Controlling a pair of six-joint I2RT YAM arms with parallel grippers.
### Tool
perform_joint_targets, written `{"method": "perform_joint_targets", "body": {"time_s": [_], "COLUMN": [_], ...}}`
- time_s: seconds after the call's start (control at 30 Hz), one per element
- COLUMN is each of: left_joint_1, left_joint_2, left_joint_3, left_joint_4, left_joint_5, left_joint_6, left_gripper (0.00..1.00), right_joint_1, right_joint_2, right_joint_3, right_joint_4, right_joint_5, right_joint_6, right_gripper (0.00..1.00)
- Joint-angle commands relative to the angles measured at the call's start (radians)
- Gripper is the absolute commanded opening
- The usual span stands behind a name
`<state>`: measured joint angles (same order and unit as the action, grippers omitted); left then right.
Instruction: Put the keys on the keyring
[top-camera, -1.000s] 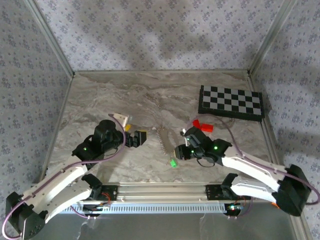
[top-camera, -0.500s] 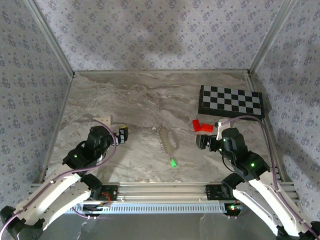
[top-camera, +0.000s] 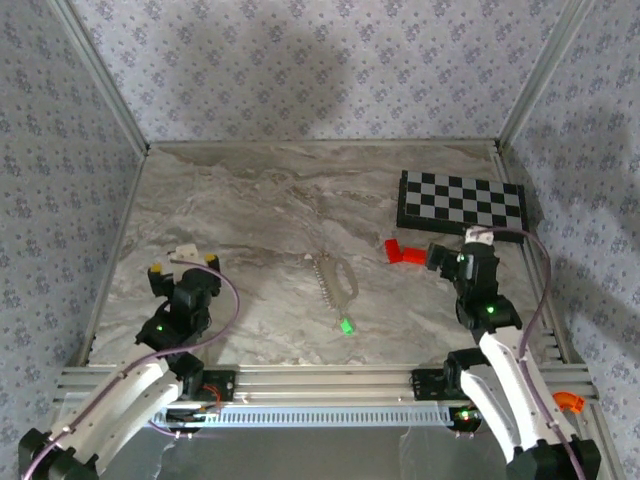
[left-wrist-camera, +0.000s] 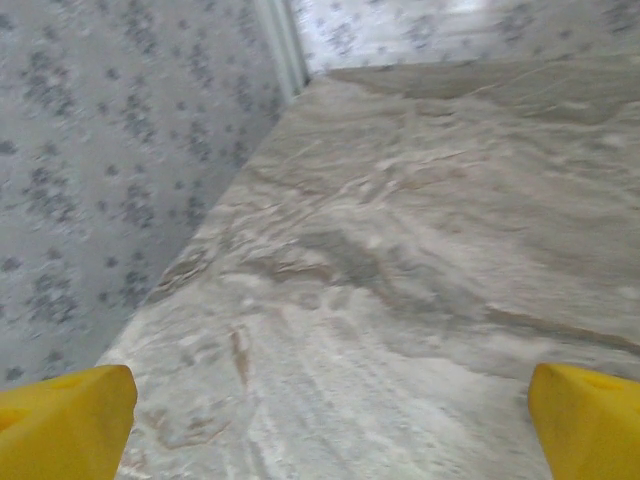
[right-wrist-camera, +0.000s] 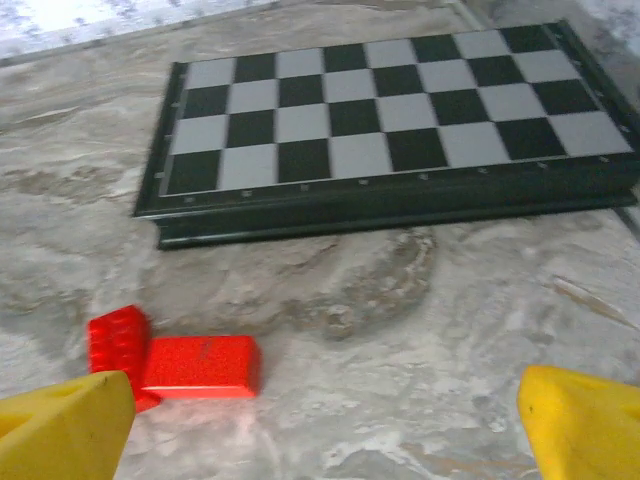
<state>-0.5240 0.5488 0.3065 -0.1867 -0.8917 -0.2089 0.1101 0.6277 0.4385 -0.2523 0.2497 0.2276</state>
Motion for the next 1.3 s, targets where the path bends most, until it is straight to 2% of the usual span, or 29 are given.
{"method": "perform_joint_targets", "body": {"time_s": [0.0,0.13,0.2,0.33,0.43,0.7,0.83,1.1,1.27], "left_joint_1": [0.056,0.095,0.109,0.163,0.213,0.395,0.485,0.496,0.496], "left_joint_2": [0.039,0.098,0.134,0.199,0.232,0.312,0.384,0.583,0.694], "left_joint_3": [-0.014,-0.074,-0.102,-0.083,-0.090,-0.136,-0.137,-0.075,-0.033], "left_joint_4": [0.108,0.224,0.300,0.321,0.390,0.627,0.716,0.857,0.942], "left_joint_5": [-0.034,0.049,0.064,0.064,0.112,0.361,0.440,0.478,0.497], "left_joint_6": [0.011,0.035,0.054,0.068,0.085,0.053,0.003,0.041,0.065], "left_gripper": [1.00,1.00,1.00,1.00,1.00,1.00,1.00,1.00,1.00], "right_joint_1": [-0.058,-0.125,-0.150,-0.160,-0.160,-0.158,-0.160,-0.163,-0.175], "right_joint_2": [-0.049,-0.037,-0.015,0.014,0.046,0.238,0.345,0.567,0.666], "right_joint_3": [-0.091,-0.162,-0.194,-0.246,-0.257,-0.254,-0.244,-0.185,-0.141], "right_joint_4": [0.170,0.220,0.258,0.331,0.413,0.648,0.772,0.957,1.011], "right_joint_5": [-0.031,-0.055,-0.016,-0.028,-0.051,-0.062,-0.070,-0.080,-0.105], "right_joint_6": [-0.100,-0.101,-0.096,-0.112,-0.127,-0.146,-0.152,-0.179,-0.168], "right_gripper": [1.00,1.00,1.00,1.00,1.00,0.99,0.99,0.99,0.99]}}
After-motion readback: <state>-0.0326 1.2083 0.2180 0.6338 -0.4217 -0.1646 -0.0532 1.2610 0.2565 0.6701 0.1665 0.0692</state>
